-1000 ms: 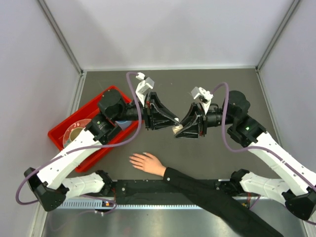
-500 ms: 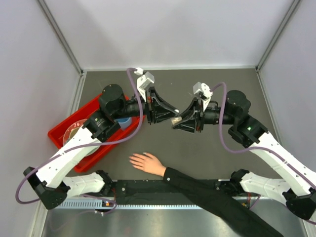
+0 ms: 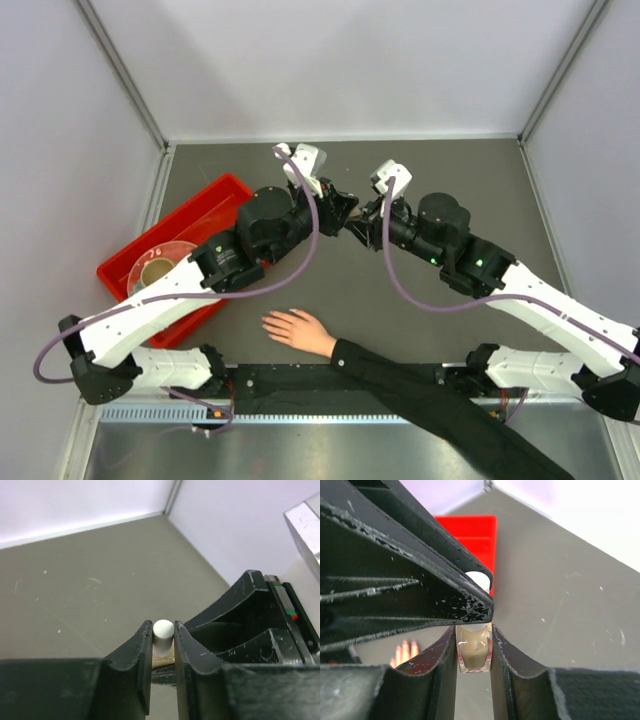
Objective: Paint the nails
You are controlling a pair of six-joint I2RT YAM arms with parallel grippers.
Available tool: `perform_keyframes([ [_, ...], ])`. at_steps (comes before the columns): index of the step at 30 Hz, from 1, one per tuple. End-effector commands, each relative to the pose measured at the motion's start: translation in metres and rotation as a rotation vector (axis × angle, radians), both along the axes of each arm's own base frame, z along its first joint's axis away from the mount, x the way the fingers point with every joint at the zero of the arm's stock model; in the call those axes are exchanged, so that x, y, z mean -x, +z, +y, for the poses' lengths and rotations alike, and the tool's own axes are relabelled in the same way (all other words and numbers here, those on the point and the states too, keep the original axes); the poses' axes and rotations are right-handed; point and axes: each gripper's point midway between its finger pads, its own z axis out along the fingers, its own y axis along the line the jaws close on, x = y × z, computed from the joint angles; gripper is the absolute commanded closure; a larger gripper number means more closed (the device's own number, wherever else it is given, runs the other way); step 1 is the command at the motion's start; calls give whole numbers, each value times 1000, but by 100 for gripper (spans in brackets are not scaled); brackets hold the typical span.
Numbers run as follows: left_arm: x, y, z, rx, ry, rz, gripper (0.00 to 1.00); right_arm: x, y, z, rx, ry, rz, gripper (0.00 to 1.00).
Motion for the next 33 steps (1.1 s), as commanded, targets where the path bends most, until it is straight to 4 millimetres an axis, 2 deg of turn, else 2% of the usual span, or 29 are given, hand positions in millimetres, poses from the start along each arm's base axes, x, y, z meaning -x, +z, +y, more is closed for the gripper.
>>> perform_keyframes([
  [1, 8, 14, 0, 37, -8, 10, 66, -10, 29, -4, -23, -26, -97, 100],
  [2, 13, 20, 1, 41, -36, -11, 60, -1, 32, -2, -36, 29, -101, 100],
  [4, 28, 29, 9, 49, -99, -31, 45, 6, 24, -3, -19, 85, -76, 100],
  [5, 34, 34, 12, 52, -123, -44, 42, 14, 24, -1, -23, 154, -64, 100],
  [6, 50, 44, 14, 72, -200, -56, 30, 18, 23, -1, -25, 180, -52, 100],
  [7, 54, 48, 17, 80, -231, -69, 30, 23, 22, 0, -28, 213, -40, 100],
  [8, 67, 57, 20, 100, -295, -93, 30, 37, 22, 3, -42, 312, -9, 100],
  [10, 88, 60, 18, 99, -444, -114, 35, 45, 21, 1, -59, 374, 23, 100],
  [11, 93, 57, 16, 88, -486, -108, 40, 59, 24, 4, -74, 459, 42, 100],
  [12, 97, 60, 16, 90, -520, -113, 44, 66, 27, 3, -85, 493, 41, 100],
  [15, 111, 60, 15, 96, -658, -113, 50, 94, 41, 4, -135, 639, 54, 100],
  [17, 116, 56, 14, 100, -737, -99, 47, 114, 48, 3, -153, 739, 71, 100],
  [20, 109, 54, 14, 101, -752, -85, 46, 128, 57, 0, -169, 812, 69, 100],
  [22, 106, 55, 15, 113, -761, -88, 47, 131, 57, -1, -168, 820, 74, 100],
  [25, 117, 61, 13, 151, -830, -104, 49, 132, 58, -3, -170, 823, 77, 100],
  [27, 125, 56, 11, 165, -891, -69, 50, 135, 60, -2, -178, 839, 85, 100],
  [30, 127, 48, 10, 148, -911, -41, 53, 135, 64, -2, -187, 845, 78, 100],
  [33, 137, 49, 13, 148, -963, -44, 53, 131, 64, 1, -180, 840, 85, 100],
])
